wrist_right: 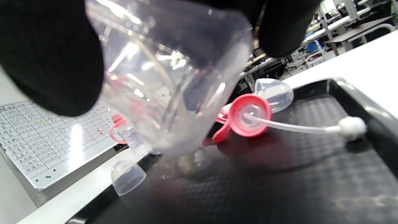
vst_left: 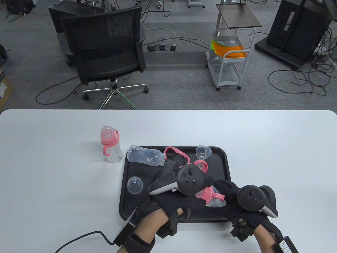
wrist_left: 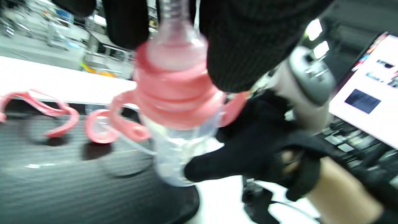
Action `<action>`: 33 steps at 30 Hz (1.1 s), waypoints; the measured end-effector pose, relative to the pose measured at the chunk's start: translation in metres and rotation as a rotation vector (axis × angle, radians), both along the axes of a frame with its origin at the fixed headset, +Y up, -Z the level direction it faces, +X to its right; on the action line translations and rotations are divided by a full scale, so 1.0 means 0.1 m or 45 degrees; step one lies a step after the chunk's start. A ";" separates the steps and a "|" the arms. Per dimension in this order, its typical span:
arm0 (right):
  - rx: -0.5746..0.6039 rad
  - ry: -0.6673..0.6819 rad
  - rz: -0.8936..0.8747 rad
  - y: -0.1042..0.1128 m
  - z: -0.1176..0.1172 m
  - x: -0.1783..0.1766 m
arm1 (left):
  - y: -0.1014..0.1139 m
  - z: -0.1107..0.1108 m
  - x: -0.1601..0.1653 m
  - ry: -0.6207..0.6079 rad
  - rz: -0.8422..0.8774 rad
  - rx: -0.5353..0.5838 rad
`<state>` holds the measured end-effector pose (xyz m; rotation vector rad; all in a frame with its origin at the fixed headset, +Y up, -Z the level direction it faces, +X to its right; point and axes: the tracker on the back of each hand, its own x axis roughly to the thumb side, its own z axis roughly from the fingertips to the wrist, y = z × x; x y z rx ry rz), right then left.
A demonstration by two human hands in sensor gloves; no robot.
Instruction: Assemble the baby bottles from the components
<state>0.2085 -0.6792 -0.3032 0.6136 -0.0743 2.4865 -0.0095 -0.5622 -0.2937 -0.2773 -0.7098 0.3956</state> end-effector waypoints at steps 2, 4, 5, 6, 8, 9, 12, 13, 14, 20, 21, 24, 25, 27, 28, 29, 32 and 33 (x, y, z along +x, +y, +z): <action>0.001 0.006 -0.010 0.01 0.00 0.00 | 0.00 0.00 -0.03 0.079 0.089 -0.017; 0.008 0.007 -0.009 0.02 0.01 0.00 | 0.00 -0.01 -0.04 0.235 -0.006 0.054; 0.009 0.009 -0.012 0.02 0.01 0.00 | 0.00 -0.01 -0.04 0.270 -0.101 0.061; 0.008 0.013 -0.022 0.02 0.01 0.00 | -0.01 -0.01 -0.02 0.270 -0.179 0.064; 0.010 0.012 0.008 0.01 0.01 -0.01 | -0.03 0.00 0.02 0.182 -0.131 0.037; 0.011 0.008 0.004 0.01 0.00 -0.01 | -0.03 0.01 0.04 0.125 -0.122 0.028; -0.003 0.009 -0.043 0.01 0.00 0.02 | -0.04 -0.01 0.00 0.014 0.036 -0.043; -0.007 0.008 -0.050 0.02 0.00 0.02 | -0.05 -0.03 -0.01 0.006 0.102 -0.085; 0.004 0.005 -0.048 0.03 0.00 0.02 | -0.05 -0.03 -0.03 0.073 0.104 -0.106; 0.000 0.020 -0.039 0.01 0.01 0.00 | -0.05 0.03 0.05 0.152 -0.071 0.091; 0.003 0.016 -0.039 0.01 0.01 0.00 | -0.04 0.04 0.06 0.130 -0.078 0.130; 0.007 0.013 -0.040 0.02 0.01 0.01 | -0.03 0.06 0.11 0.075 -0.098 0.221; 0.002 0.035 -0.037 0.03 0.01 -0.01 | -0.03 0.07 0.14 0.056 -0.107 0.241; 0.027 0.052 -0.004 0.03 0.04 -0.05 | -0.02 0.12 0.20 0.027 -0.175 0.271; 0.011 0.083 0.009 0.03 0.03 -0.06 | -0.01 0.14 0.23 0.002 -0.220 0.269; 0.004 0.098 -0.012 0.03 0.03 -0.05 | 0.00 0.15 0.23 -0.014 -0.238 0.282; -0.021 0.137 -0.036 0.03 0.03 -0.06 | 0.02 0.16 0.24 -0.053 -0.266 0.272; -0.021 0.130 -0.038 0.03 0.03 -0.06 | 0.01 0.16 0.23 -0.062 -0.281 0.283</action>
